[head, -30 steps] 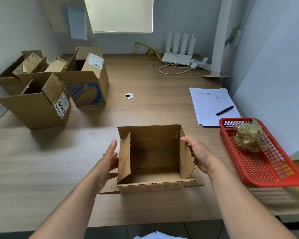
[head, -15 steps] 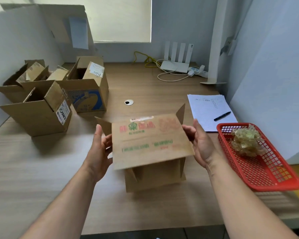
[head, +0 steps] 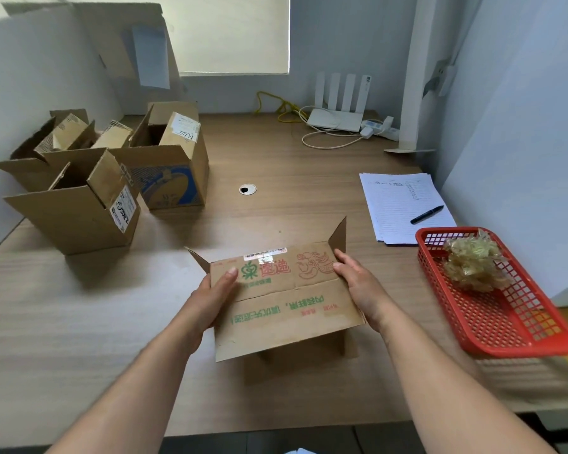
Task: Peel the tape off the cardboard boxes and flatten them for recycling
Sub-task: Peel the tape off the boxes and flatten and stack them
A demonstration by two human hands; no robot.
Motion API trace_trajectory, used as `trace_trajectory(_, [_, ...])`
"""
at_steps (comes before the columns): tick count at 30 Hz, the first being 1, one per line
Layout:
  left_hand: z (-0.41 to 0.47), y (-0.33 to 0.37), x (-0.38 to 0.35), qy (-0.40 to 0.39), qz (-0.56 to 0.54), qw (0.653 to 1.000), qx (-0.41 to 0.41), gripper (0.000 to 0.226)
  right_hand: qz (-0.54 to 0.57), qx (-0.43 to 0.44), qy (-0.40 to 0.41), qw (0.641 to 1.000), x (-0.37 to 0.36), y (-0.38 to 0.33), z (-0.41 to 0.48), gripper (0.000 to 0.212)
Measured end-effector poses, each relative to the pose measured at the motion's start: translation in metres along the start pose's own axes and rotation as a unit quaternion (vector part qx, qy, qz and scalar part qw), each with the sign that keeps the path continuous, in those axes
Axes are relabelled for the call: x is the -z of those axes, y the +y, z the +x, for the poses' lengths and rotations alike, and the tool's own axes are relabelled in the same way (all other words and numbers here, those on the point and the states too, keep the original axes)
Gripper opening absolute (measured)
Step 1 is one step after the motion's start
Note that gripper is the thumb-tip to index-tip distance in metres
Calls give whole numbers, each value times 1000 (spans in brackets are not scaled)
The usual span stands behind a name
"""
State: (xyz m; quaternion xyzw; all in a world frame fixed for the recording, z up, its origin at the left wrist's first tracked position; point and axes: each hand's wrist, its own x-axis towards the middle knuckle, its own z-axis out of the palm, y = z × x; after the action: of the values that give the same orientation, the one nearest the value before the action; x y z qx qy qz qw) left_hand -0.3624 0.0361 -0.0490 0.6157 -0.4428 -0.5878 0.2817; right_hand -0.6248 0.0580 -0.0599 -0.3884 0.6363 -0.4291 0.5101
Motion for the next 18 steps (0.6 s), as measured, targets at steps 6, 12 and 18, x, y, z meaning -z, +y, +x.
trace_trajectory(6, [-1, -7, 0, 20, -3, 999, -31, 23, -67, 6, -24, 997, -11, 2, 0, 72])
trace_trajectory(12, [-6, -6, -4, 2, -31, 999, -29, 14, 43, -26, -30, 998, -5, 5, 1, 50])
trace_trajectory(18, [-4, -1, -7, -19, -16, 999, -47, 20, 76, -12, -40, 996, 11, 11, 2, 86])
